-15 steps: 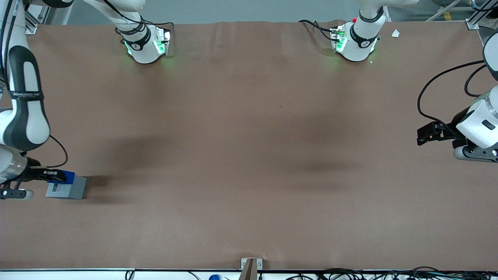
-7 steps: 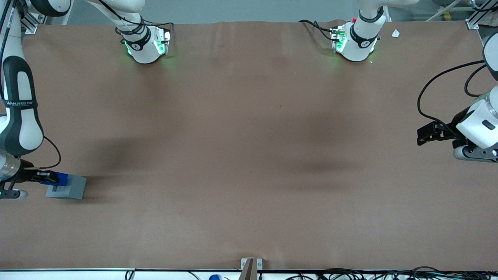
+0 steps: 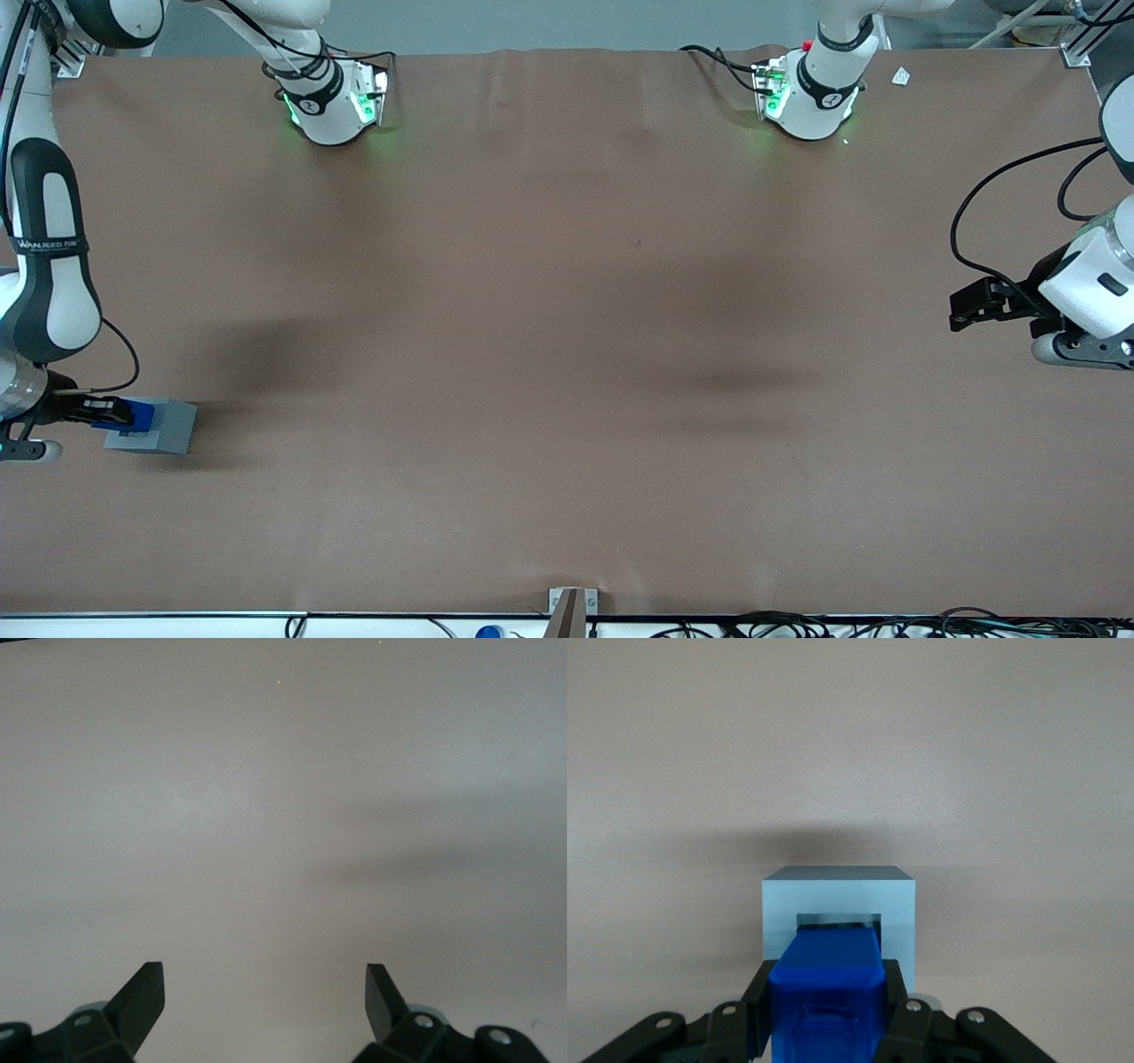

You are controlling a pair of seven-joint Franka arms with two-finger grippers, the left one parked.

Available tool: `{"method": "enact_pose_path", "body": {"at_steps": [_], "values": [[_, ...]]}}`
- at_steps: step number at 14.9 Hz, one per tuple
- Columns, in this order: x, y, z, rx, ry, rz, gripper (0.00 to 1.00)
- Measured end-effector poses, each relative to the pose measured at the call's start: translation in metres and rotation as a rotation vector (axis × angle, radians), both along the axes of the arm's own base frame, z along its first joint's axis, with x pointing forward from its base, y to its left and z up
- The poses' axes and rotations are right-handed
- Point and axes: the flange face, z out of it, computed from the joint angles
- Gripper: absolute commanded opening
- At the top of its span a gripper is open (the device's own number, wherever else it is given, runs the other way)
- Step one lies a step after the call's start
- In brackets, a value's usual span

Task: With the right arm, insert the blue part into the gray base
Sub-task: 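Lower the blue block into the gray base's opening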

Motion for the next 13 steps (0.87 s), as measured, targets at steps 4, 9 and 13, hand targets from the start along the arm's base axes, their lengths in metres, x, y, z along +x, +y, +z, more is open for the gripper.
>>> {"method": "enact_pose_path", "body": {"at_steps": [4, 9, 13], "values": [[0.002, -0.004, -0.002, 0.010, -0.020, -0.016, 0.05], [0.000, -0.014, -0.015, 0.033, -0.030, -0.048, 0.05], [0.001, -0.013, -0.015, 0.039, -0.032, -0.050, 1.00]]}}
